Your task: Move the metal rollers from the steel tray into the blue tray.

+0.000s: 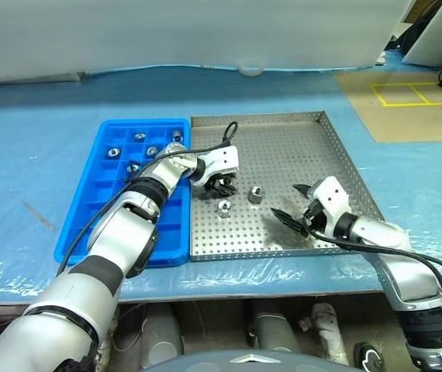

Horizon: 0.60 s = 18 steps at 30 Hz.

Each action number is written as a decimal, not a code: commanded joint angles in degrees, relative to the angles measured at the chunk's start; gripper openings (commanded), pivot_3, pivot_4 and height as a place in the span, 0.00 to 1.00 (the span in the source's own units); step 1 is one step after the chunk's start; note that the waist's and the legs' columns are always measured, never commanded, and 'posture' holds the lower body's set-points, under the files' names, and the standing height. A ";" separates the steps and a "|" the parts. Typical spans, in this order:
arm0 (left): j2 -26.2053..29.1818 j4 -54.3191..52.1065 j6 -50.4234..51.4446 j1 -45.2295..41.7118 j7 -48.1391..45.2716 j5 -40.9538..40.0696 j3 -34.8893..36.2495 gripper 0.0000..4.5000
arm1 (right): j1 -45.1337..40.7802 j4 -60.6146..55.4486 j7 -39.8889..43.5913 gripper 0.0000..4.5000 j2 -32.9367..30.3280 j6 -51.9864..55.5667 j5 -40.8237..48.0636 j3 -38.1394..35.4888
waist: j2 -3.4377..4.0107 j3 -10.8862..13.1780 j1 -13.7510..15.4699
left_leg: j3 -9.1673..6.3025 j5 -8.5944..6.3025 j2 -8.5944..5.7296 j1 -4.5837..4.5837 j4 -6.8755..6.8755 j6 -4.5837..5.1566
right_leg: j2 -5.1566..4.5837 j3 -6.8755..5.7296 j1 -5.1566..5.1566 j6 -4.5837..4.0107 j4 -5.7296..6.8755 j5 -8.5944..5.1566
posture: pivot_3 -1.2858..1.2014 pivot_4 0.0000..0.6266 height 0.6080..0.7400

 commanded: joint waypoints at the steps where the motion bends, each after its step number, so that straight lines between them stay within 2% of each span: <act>1: -0.99 -3.20 2.05 -1.21 -0.03 -8.17 8.04 0.39 | -1.02 -2.70 0.18 1.00 -0.31 -0.38 0.94 -1.63 | 0.00 0.00 0.04 | 0.00 0.00 0.00 -0.01 0.00 0.00 | -0.01 0.00 0.00 0.00 0.00 0.00 | 0.40 0.24 1.00; 5: -1.40 -7.65 2.56 -0.22 6.48 -15.42 16.68 0.39 | -4.01 -2.53 1.21 1.00 1.03 0.15 4.01 -2.20 | -0.01 0.02 0.03 | 0.00 -0.02 -0.03 -0.04 0.00 0.03 | -0.02 0.00 -0.03 -0.01 0.00 0.01 | 0.42 0.24 1.00; 7: -1.70 -13.58 2.62 2.89 9.33 -18.45 19.80 0.39 | -7.07 -2.02 2.14 1.00 2.80 1.33 8.10 -3.34 | -0.01 0.02 0.00 | 0.00 -0.02 -0.02 -0.03 -0.02 0.03 | -0.01 -0.01 -0.04 -0.01 0.01 0.01 | 0.45 0.24 1.00; 9: -2.37 -23.16 3.33 8.02 11.12 -21.25 21.35 0.39 | -10.94 -0.86 3.38 1.00 4.36 2.69 11.90 -4.17 | 0.01 0.01 -0.03 | -0.01 -0.02 -0.02 -0.01 -0.04 0.04 | -0.01 -0.01 -0.03 -0.01 0.01 0.01 | 0.47 0.24 1.00; 14: -5.03 -50.75 12.50 23.97 21.08 -26.55 22.93 0.39 | -21.94 5.88 7.62 1.00 7.51 4.96 18.55 -4.60 | 0.02 0.03 0.89 | -0.03 -0.05 0.03 -0.13 -0.03 0.08 | -0.03 -0.11 -0.08 -0.04 0.02 0.00 | 0.53 0.24 1.00; 18: -5.57 -64.05 15.48 33.75 28.01 -24.79 21.25 0.39 | -27.36 11.67 11.20 1.00 8.83 4.21 18.24 -2.09 | 0.02 0.05 2.59 | -0.12 -0.05 0.14 -0.34 0.01 0.09 | -0.05 -0.33 -0.11 -0.05 0.01 0.00 | 0.58 0.24 1.00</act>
